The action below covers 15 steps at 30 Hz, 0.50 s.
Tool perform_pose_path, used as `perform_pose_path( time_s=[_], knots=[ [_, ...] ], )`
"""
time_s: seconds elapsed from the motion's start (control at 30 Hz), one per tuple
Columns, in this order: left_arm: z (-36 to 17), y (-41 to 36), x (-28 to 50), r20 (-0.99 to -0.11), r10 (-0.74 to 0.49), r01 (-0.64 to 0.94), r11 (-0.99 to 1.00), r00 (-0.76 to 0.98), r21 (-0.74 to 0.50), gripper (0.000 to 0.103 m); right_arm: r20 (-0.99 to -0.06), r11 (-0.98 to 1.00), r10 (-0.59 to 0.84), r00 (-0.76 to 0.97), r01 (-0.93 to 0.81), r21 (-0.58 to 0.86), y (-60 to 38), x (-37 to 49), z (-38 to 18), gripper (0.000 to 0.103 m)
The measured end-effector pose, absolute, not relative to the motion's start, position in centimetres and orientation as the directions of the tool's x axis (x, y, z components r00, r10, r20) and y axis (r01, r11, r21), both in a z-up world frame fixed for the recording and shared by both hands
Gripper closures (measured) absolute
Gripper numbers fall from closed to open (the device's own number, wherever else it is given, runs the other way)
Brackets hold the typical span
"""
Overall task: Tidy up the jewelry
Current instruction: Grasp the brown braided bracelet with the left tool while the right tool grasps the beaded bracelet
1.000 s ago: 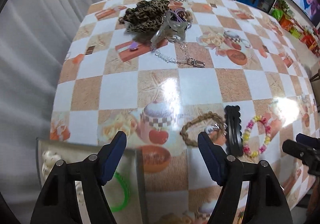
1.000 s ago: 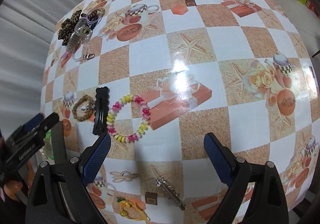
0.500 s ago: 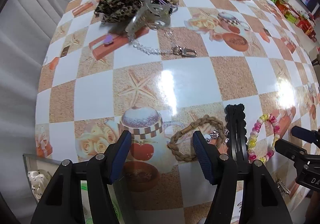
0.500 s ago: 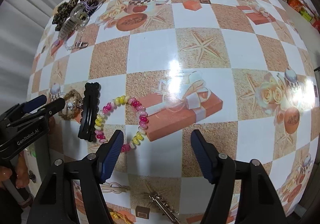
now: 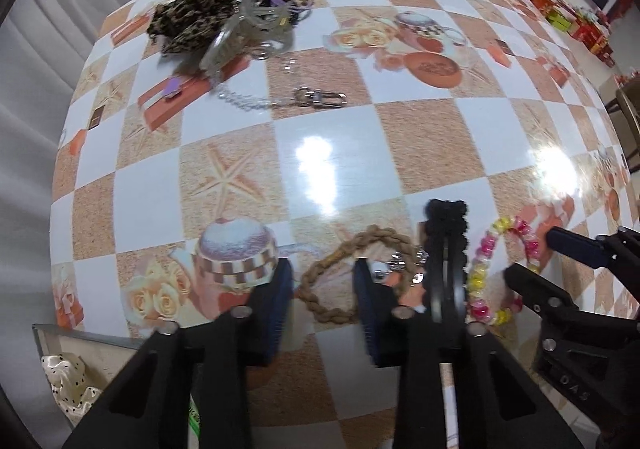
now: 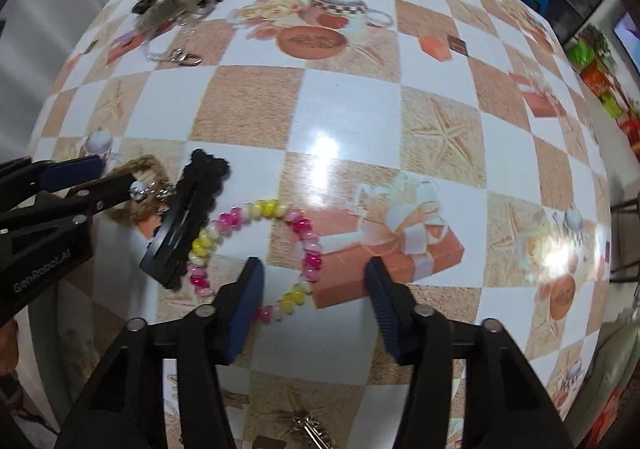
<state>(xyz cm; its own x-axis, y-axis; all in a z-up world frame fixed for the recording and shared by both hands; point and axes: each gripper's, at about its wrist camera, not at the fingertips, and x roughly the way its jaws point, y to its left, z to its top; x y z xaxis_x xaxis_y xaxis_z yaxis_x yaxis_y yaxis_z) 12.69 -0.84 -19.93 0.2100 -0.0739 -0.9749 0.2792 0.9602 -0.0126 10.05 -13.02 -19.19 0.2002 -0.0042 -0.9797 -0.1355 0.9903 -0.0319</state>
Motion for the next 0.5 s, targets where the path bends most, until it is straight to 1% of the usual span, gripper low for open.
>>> perform_pose_path(
  time_s=[0.03,0.07,0.1,0.17,0.4,0.5],
  knots=[
    [-19.9,-1.1,12.6,-0.975,-0.076,0.284,0.959,0.209,-0.014,0.088,-0.98,0.989,-0.002,0.2,-0.141,-0.031,-12.8,10.0,-19.1,0.057],
    [-19.9,-1.3,12.5,-0.975,-0.081,0.287,0.958,0.206,-0.019,0.091,-0.98,0.989,0.0,0.201,-0.146,-0.03,-12.6,10.0,-19.1,0.063],
    [-19.8,-1.3,12.4,-0.975,-0.093,0.285,0.958,0.202,-0.032,0.091,-0.979,0.988,0.0,0.204,-0.149,-0.031,-12.5,10.1,-19.0,0.074],
    [-19.7,-1.3,12.1,-0.974,-0.121,0.272,0.96,0.193,-0.066,0.092,-0.978,0.99,0.001,0.207,-0.141,-0.029,-12.2,10.2,-18.9,0.093],
    [-18.4,-0.8,10.7,-0.961,-0.172,0.219,0.968,0.216,-0.123,0.092,-0.972,0.994,0.095,0.215,-0.064,0.084,-14.3,10.3,-18.1,0.094],
    [-17.7,0.0,11.2,-0.954,-0.191,0.208,0.968,0.232,-0.144,0.092,-0.967,0.992,0.124,0.222,-0.041,0.117,-15.0,10.1,-17.3,0.094]
  ],
)
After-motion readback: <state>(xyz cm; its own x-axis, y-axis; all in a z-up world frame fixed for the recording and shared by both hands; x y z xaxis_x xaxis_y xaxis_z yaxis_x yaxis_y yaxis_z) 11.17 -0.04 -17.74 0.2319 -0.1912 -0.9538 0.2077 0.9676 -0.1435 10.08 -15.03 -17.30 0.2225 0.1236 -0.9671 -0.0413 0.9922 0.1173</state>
